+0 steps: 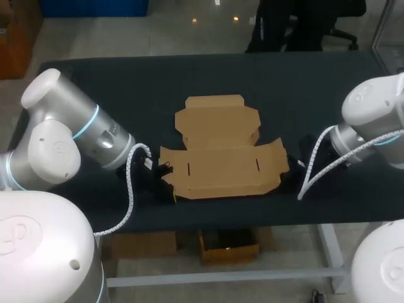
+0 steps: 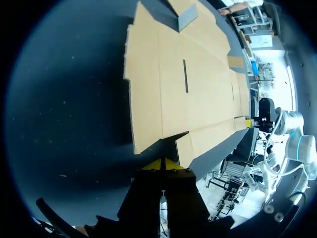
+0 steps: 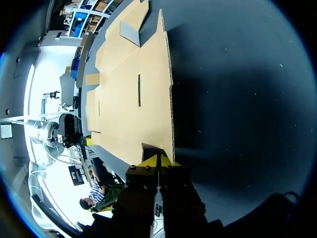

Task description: Assemble the packaging by folding the flat box into shape, placing the metal phone stand inside, and closing the box properly

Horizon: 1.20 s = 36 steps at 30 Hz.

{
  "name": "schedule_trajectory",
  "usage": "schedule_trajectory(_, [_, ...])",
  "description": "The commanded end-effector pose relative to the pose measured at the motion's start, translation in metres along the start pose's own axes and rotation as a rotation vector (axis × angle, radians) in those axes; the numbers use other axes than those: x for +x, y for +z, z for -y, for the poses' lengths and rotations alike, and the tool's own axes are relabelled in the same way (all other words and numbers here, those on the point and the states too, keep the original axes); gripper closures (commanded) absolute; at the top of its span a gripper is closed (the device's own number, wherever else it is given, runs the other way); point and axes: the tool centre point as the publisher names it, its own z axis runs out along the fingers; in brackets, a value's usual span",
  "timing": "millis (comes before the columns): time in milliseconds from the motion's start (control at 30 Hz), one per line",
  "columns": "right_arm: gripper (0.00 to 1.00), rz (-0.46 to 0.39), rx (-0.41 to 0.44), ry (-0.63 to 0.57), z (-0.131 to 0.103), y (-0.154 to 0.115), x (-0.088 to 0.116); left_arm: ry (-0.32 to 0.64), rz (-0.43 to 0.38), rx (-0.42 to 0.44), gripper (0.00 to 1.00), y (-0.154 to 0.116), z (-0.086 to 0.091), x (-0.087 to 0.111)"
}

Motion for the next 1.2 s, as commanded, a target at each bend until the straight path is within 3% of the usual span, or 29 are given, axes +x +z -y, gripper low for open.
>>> schedule_trajectory(33, [1.0,0.001,-0.001,-0.002,0.0,0.0,0.002,0.005,0.003,0.002,1.0,0.001,0.0,0.003])
schedule_trajectory(800, [1.0,0.008,0.016,-0.003,-0.005,0.002,0.004,-0.021,0.025,0.028,1.0,-0.001,0.015,0.004])
schedule_trajectory(1200, [1.0,0.028,0.013,-0.017,-0.005,0.0,0.013,0.027,0.045,0.036,1.0,-0.006,0.011,0.021])
